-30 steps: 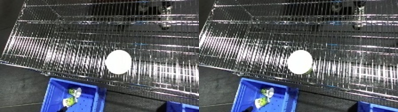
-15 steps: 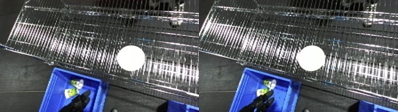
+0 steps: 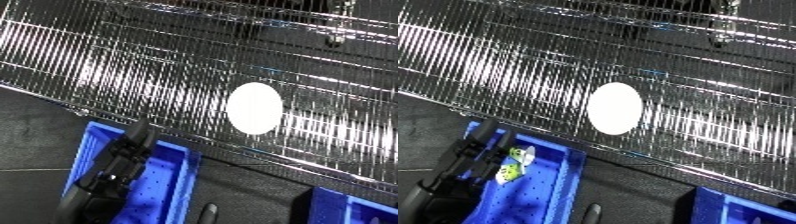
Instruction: Pick up the object and place it into the box
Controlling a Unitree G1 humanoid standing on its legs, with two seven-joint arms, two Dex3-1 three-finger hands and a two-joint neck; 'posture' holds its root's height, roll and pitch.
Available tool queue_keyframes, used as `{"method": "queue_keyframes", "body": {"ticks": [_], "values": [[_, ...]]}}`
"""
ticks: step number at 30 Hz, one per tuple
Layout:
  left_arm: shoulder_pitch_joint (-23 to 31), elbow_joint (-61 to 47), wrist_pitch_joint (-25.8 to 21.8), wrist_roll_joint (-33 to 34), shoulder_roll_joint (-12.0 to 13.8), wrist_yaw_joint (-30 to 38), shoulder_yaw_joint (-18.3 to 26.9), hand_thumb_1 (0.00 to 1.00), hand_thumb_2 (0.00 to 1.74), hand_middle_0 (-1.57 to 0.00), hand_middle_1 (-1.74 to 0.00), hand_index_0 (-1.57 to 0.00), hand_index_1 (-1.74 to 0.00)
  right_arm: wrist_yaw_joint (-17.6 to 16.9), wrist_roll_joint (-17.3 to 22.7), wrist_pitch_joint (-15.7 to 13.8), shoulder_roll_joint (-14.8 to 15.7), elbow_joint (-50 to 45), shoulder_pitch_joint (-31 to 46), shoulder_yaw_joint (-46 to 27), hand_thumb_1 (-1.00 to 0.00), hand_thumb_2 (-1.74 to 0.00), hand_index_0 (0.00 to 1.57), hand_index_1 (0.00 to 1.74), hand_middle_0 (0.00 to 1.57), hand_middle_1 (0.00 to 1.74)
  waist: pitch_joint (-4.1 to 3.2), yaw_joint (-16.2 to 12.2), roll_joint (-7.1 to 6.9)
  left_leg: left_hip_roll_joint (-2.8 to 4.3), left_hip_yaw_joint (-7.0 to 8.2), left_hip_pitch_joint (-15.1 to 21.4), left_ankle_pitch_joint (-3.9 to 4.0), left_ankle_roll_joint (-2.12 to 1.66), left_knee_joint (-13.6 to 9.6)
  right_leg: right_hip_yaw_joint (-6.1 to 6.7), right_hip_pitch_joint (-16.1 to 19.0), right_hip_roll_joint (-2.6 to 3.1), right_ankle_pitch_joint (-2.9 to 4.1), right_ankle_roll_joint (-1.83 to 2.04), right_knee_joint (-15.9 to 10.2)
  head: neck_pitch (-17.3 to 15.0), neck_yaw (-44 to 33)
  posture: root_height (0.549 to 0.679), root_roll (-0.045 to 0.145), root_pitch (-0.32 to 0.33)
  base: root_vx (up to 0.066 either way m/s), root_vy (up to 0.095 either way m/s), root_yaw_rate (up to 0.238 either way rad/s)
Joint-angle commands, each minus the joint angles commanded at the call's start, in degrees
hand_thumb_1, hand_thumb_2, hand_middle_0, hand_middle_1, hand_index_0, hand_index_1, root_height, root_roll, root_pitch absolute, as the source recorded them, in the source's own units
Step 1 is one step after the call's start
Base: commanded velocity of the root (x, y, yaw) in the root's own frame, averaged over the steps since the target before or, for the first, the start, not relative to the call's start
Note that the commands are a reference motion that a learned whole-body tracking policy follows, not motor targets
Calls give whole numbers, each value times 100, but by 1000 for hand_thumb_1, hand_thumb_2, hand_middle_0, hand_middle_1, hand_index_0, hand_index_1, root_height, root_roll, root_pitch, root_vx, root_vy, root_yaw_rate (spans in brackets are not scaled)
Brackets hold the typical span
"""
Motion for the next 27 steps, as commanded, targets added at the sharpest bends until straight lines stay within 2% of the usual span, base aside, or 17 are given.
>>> {"method": "queue_keyframes", "body": {"ticks": [7,20,27], "values": [[-449,190,58,677,-131,615,-54,0,0,0,0,0,0,78,-43,77,69,21,-115,91,0,0,0,0,0,0,0,-116,-132,59,28,5,-21,14,58,59,-3,64,-5,-1,39,8,-367,648,26,61,21,-9,-113],[-1649,1516,78,1691,-471,1985,-401,0,0,0,0,0,0,300,-355,311,199,107,-485,412,0,0,0,0,0,0,0,-523,-450,297,202,-115,-111,41,340,332,-204,268,11,29,214,129,-1425,642,9,58,7,27,-207],[-2036,2315,25,1787,-648,2271,-498,0,0,0,0,0,0,335,-438,364,219,41,-645,547,0,0,0,0,0,0,0,-697,-550,397,270,-182,-149,28,432,424,-311,330,19,40,259,327,-1724,640,4,61,1,24,-134]]}}
